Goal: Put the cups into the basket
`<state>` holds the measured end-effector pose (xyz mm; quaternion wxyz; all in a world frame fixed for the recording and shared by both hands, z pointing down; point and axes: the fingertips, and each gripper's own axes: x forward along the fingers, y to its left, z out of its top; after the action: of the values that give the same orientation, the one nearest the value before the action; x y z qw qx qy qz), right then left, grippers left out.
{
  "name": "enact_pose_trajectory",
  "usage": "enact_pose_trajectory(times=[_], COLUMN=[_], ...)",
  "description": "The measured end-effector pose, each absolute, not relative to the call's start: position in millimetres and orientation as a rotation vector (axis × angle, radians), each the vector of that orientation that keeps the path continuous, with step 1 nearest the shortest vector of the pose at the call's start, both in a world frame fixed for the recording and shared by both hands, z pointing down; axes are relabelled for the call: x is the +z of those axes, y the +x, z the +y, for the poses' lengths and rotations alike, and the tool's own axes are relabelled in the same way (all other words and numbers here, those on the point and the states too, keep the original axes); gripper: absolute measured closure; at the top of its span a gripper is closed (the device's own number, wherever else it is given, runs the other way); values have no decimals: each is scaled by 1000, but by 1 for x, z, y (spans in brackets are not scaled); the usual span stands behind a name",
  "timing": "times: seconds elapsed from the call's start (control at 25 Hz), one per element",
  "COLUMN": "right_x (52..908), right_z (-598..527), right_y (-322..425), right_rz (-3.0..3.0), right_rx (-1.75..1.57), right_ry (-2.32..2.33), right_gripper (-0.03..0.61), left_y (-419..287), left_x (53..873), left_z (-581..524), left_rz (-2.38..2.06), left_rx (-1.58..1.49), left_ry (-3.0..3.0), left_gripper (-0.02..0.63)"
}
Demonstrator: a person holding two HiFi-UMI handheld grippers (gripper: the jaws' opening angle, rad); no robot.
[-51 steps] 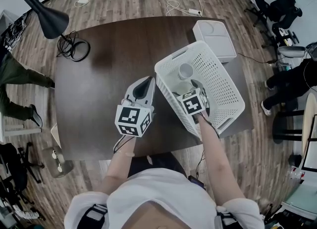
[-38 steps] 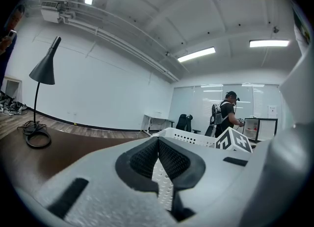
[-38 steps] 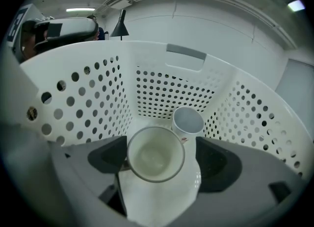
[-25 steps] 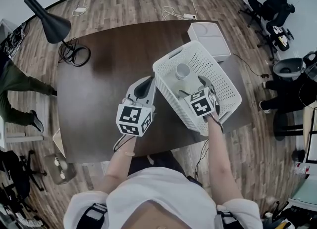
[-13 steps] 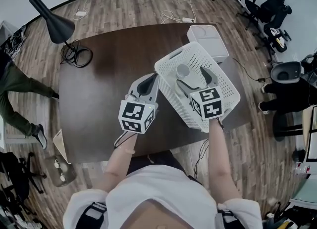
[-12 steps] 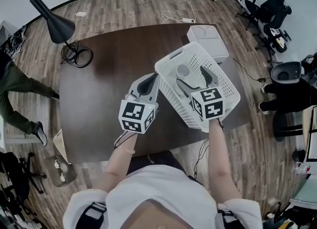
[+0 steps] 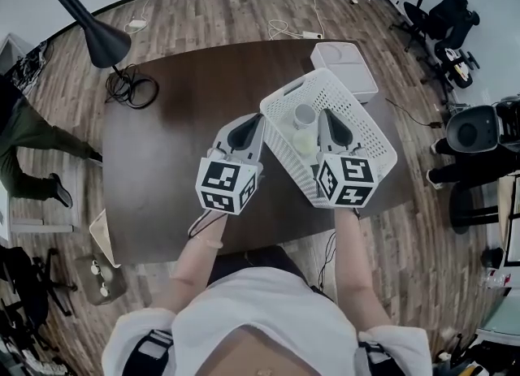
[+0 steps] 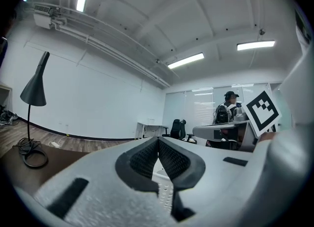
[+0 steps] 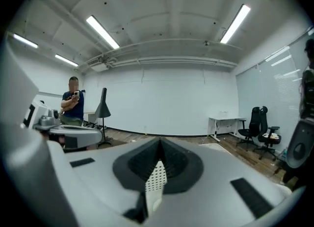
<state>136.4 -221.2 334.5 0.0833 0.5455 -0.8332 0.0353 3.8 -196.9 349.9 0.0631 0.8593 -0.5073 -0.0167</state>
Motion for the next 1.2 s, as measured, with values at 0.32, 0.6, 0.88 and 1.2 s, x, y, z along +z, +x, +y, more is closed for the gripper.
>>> enact_pose_trajectory(times=[0.32, 0.6, 0.88, 1.2], right_x=[320, 323, 325, 335], right_z=[-198, -172, -146, -127], right_y=[84, 9, -55, -90], right_rz=[-2582, -2736, -2861, -2911], right_rx=[80, 77, 86, 99], right_ry=[1609, 1447, 1246, 1123], right_gripper=[566, 566, 566, 566], left_y=[-13, -57, -107, -142], left_x=[347, 350, 340, 346], left_z=[-191, -171, -139, -110], left_rz=[-1591, -1727, -1887, -2021], left_rx=[-53, -69, -97, -67], left_ry=[2552, 2443, 2341, 2257], left_gripper=[604, 604, 603, 604])
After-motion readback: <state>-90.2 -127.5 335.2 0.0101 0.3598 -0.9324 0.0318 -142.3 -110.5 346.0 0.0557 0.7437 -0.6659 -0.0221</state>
